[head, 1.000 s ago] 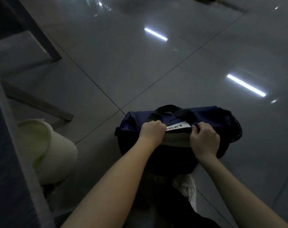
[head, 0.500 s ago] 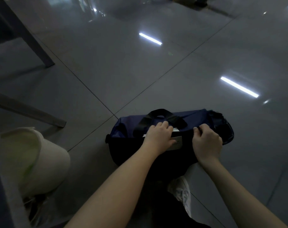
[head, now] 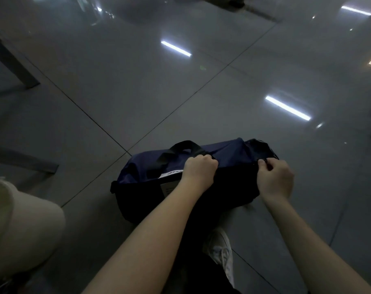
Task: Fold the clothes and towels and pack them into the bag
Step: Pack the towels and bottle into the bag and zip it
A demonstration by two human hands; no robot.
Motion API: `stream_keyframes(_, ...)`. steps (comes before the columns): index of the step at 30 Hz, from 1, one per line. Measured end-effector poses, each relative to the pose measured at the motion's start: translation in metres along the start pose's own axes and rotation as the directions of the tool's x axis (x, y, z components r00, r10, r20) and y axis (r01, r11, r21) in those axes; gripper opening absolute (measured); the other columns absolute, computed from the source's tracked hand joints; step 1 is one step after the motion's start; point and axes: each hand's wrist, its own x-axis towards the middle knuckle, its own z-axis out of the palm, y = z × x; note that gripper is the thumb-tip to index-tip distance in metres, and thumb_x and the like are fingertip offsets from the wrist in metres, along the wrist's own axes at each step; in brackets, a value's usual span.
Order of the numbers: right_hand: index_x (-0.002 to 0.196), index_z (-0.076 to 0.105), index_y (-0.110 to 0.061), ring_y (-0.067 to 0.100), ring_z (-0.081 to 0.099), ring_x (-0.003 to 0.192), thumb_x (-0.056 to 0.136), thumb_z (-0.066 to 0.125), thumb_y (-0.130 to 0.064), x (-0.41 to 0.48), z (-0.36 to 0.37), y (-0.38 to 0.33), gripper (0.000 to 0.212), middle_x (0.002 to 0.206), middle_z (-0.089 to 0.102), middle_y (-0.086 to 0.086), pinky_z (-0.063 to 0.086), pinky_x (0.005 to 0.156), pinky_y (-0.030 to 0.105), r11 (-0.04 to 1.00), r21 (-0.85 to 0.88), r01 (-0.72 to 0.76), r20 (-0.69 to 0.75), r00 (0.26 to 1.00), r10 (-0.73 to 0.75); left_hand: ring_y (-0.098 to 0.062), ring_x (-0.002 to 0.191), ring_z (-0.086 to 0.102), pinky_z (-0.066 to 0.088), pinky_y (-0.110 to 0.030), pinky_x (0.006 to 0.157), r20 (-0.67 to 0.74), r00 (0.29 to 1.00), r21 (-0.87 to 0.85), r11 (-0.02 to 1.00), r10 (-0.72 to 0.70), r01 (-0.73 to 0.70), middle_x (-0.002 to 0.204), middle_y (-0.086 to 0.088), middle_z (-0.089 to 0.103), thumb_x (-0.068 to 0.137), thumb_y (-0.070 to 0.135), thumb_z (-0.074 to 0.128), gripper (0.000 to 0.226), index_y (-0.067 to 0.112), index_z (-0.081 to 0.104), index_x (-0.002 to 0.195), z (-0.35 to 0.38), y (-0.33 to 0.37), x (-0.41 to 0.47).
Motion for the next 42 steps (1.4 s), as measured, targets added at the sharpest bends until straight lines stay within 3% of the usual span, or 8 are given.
stream_keyframes(4, 0.078, 0.061, -0.004, 0.034, 0.053, 0.075, 0.094, 0.053, -0.023, 0.007, 0.001, 0.007, 0.025, 0.085, 0.061, 0.020, 0.033, 0.059, 0.032, 1.000, -0.019, 0.017, 0.006, 1.000, -0.017, -0.030, 0.111, 0.054, 0.039, -0.035, 0.076, -0.006, 1.000, 0.004, 1.000, 0.002, -0.002, 0.121, -0.008, 0.057, 0.092, 0.018, 0.050, 0.028, 0.013, 0.058, 0.119, -0.001, -0.001, 0.000)
stream_keyframes(10, 0.099, 0.063, -0.006, 0.039, 0.058, 0.090, 0.096, 0.050, -0.022, 0.007, 0.006, 0.006, 0.021, 0.096, 0.066, 0.019, 0.033, 0.066, 0.031, 1.000, 0.020, 0.022, 0.070, 0.997, -0.023, -0.029, 0.112, 0.054, 0.033, -0.034, 0.071, 0.012, 1.000, -0.005, 1.000, 0.010, -0.010, 0.121, -0.008, 0.056, 0.092, 0.019, 0.050, 0.027, 0.013, 0.058, 0.117, -0.005, -0.004, -0.003)
stream_keyframes(19, 0.111, 0.059, -0.008, 0.027, 0.058, 0.095, 0.092, 0.058, -0.019, 0.000, 0.003, -0.005, 0.022, 0.096, 0.063, 0.009, 0.041, 0.079, 0.030, 0.976, 0.218, -0.003, 0.245, 0.968, -0.052, -0.032, 0.110, 0.057, 0.045, -0.039, 0.079, 0.116, 0.992, -0.062, 0.996, -0.055, 0.063, 0.118, -0.008, 0.058, 0.087, 0.017, 0.052, 0.025, 0.016, 0.061, 0.110, -0.023, -0.026, -0.010)
stream_keyframes(27, 0.105, 0.067, -0.009, 0.026, 0.060, 0.101, 0.088, 0.064, -0.022, 0.010, -0.001, 0.012, 0.022, 0.102, 0.068, 0.010, 0.046, 0.082, 0.032, 0.991, 0.126, -0.036, 0.306, 0.952, -0.004, -0.030, 0.108, 0.057, 0.042, -0.036, 0.075, 0.196, 0.980, 0.010, 1.000, 0.023, -0.026, 0.120, -0.008, 0.056, 0.088, 0.020, 0.052, 0.026, 0.012, 0.058, 0.112, -0.018, -0.007, 0.003)
stream_keyframes(31, 0.098, 0.068, -0.009, 0.016, 0.058, 0.085, 0.085, 0.068, -0.021, 0.013, -0.002, 0.022, 0.017, 0.089, 0.065, 0.004, 0.043, 0.072, 0.027, 0.980, 0.195, -0.034, 0.310, 0.950, -0.029, -0.024, 0.117, 0.047, 0.044, -0.039, 0.088, 0.184, 0.969, -0.058, 0.986, 0.166, -0.158, 0.128, -0.005, 0.045, 0.084, 0.045, 0.061, 0.056, 0.016, 0.044, 0.129, -0.014, 0.008, 0.018)
stream_keyframes(35, 0.090, 0.071, -0.012, 0.016, 0.063, 0.082, 0.082, 0.071, -0.024, 0.024, 0.001, 0.030, 0.015, 0.081, 0.067, 0.000, 0.052, 0.076, 0.034, 0.963, 0.264, -0.062, 0.303, 0.953, -0.022, -0.024, 0.138, 0.023, 0.028, -0.041, 0.110, 0.140, 0.940, -0.066, 0.950, 0.313, -0.306, 0.154, -0.002, 0.020, 0.082, 0.053, 0.061, 0.088, 0.023, 0.015, 0.151, -0.004, 0.040, 0.040)
stream_keyframes(37, 0.086, 0.070, -0.015, 0.019, 0.065, 0.082, 0.083, 0.069, -0.025, 0.030, 0.004, 0.036, 0.010, 0.081, 0.069, 0.001, 0.053, 0.077, 0.038, 0.954, 0.286, -0.085, 0.306, 0.952, -0.007, -0.028, 0.139, 0.017, 0.023, -0.042, 0.113, 0.167, 0.936, -0.014, 0.950, 0.310, -0.312, 0.157, 0.000, 0.013, 0.084, 0.049, 0.060, 0.084, 0.026, 0.014, 0.151, 0.003, 0.054, 0.054)
stream_keyframes(42, 0.070, 0.065, -0.023, 0.024, 0.065, 0.077, 0.091, 0.058, -0.015, 0.041, 0.004, 0.050, 0.023, 0.075, 0.069, 0.003, 0.052, 0.070, 0.038, 0.899, 0.394, -0.191, 0.316, 0.947, 0.063, -0.028, 0.124, 0.035, 0.032, -0.037, 0.096, 0.078, 0.939, 0.179, 0.921, 0.336, -0.345, 0.131, -0.005, 0.047, 0.092, 0.027, 0.051, 0.035, 0.015, 0.053, 0.125, 0.011, 0.058, 0.073)
